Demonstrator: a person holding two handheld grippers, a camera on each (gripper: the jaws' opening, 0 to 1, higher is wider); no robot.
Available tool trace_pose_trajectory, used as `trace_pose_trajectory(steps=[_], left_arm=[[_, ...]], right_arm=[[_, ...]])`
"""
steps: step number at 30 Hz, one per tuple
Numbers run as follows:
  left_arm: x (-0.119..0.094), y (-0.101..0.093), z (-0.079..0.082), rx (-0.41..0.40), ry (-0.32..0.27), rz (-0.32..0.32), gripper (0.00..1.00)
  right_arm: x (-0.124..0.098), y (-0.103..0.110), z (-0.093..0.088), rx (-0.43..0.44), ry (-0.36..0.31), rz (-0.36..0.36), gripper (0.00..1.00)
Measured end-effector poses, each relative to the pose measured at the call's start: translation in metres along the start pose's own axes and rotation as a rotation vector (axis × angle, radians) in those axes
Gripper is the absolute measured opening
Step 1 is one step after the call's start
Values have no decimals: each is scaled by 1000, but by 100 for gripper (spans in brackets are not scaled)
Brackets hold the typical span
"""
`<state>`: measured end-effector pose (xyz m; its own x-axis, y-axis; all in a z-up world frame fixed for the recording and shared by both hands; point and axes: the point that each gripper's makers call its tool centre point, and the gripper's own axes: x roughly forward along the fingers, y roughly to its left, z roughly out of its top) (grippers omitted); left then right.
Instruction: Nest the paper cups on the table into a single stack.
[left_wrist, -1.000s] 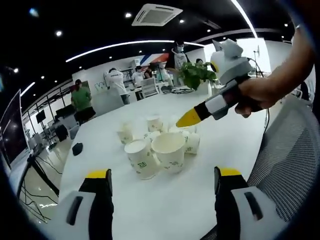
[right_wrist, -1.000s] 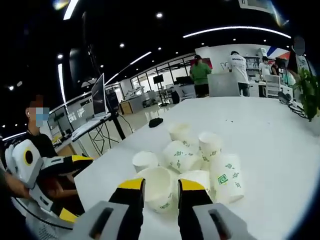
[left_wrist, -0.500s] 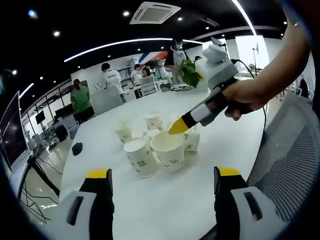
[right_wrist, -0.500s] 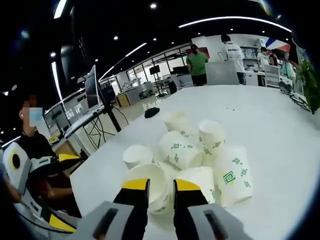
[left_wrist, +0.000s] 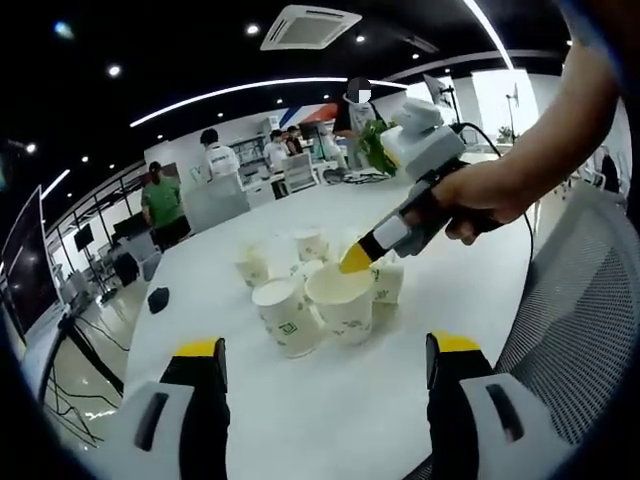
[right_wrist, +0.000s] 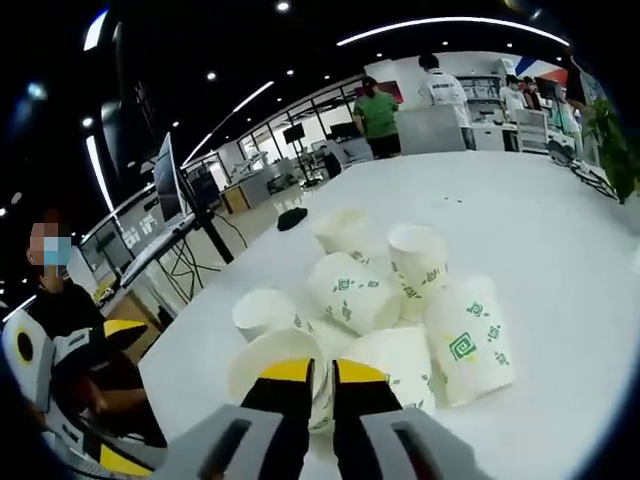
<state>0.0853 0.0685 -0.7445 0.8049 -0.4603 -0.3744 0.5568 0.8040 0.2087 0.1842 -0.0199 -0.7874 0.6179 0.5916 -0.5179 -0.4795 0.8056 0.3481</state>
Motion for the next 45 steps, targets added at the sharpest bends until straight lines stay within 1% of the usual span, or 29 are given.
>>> trace_pose_trajectory(steps=[2, 7, 14, 18, 21, 22, 27, 37, 45], left_arm=[[0, 1, 1, -4, -2, 4, 81], [-1, 3, 1, -9, -8, 16, 81], [0, 2, 2, -3, -8, 10, 81], [-1, 3, 2, -13, -10, 14, 81], [0, 2, 2, -6, -10, 10, 81], [0, 2, 2, -4, -9, 9, 81], [0, 1, 2, -6, -12, 1, 82], [-1, -2, 5, -15, -23, -10, 82], [-2, 0, 5, -23, -29, -2, 82]], right_arm=[[-1, 0, -1, 9, 8, -3, 0], [-9, 0, -3, 33, 19, -5, 0], [-11, 2, -3, 49, 32, 5, 0], [-20, 3, -5, 59, 50, 10, 0], [-28, 4, -8, 46, 63, 10, 0], [-31, 1, -10, 54, 69, 6, 0], [-46, 3, -13, 41, 77, -4, 0], [-60, -1, -21, 37, 81, -24, 0], [-68, -7, -25, 27, 94, -46, 0]])
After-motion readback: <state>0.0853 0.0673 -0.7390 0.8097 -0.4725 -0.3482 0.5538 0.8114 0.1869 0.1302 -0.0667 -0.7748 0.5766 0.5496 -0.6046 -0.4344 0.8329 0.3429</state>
